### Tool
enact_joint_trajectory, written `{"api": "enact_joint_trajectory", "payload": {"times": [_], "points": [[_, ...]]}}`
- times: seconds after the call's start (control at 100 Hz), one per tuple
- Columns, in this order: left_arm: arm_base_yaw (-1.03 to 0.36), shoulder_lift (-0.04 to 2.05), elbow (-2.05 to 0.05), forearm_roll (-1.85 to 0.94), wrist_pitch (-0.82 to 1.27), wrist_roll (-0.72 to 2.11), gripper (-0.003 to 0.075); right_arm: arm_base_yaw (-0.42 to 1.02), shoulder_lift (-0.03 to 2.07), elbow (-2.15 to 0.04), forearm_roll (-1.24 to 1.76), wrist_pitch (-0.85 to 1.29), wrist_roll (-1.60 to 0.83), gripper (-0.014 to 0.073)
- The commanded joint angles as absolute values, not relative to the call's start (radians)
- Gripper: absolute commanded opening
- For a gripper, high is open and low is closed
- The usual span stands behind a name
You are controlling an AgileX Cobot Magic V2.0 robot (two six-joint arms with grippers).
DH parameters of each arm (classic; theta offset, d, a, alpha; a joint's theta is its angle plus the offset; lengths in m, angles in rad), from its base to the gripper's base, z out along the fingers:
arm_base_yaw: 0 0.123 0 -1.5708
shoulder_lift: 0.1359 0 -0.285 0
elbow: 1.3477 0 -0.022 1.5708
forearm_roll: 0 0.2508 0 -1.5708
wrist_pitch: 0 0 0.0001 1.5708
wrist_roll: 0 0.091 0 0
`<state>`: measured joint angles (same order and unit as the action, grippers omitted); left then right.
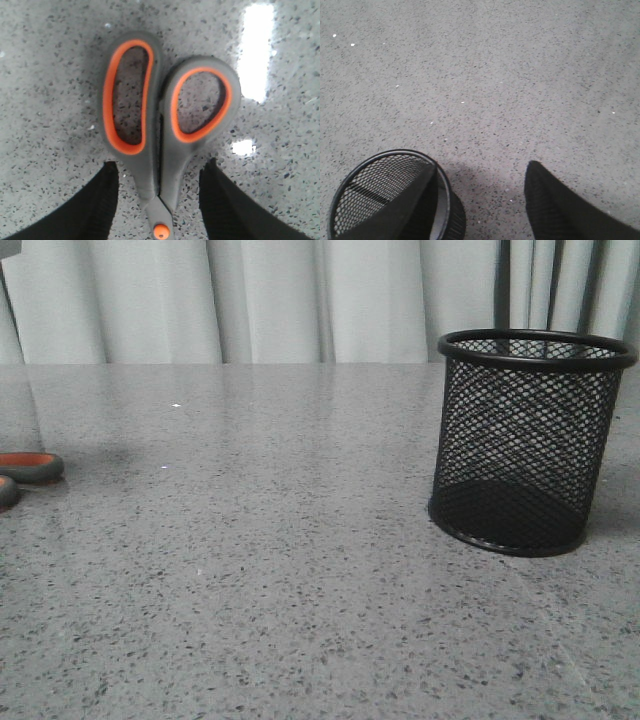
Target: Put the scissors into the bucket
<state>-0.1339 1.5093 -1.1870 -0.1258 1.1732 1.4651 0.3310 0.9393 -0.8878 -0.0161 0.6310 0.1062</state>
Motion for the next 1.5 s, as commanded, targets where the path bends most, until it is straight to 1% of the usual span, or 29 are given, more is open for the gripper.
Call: {"api": "enact_joint_trajectory", "payload": {"times": [0.0,0.16,0.31,0.44,0.59,0.71,0.95,1.49], "points": [[-0.133,1.481,-1.218,-0.145,1.175,1.466,0.0337,0.35,0.93,-0.921,-0.034,0.566,0.093,0.0351],[-0.133,1.493,-1.218,-0.128,1.177,1.464,0.0342,0.365,0.93,-0.921,-0.043,0.566,0.093,0.0351],[-0.133,1.527,-1.218,-0.128,1.179,1.462,0.0412,0.365,0.93,-0.921,-0.05,0.568,0.093,0.0351],[-0.128,1.541,-1.218,-0.114,1.175,1.462,0.041,0.365,0.93,-0.921,-0.054,0.574,0.093,0.0351],[-0.059,1.541,-1.218,-0.124,1.17,1.462,0.041,0.365,0.93,-0.921,-0.06,0.576,0.093,0.0351],[-0.012,1.541,-1.218,-0.195,1.17,1.462,0.041,0.365,0.93,-0.921,-0.062,0.576,0.093,0.0351],[-0.01,1.543,-1.218,-0.257,1.162,1.474,0.041,0.365,0.932,-0.921,-0.063,0.559,0.093,0.0351],[-0.016,1.596,-1.214,-0.246,1.177,1.474,0.0409,0.365,0.932,-0.921,-0.066,0.558,0.093,0.0351]]}}
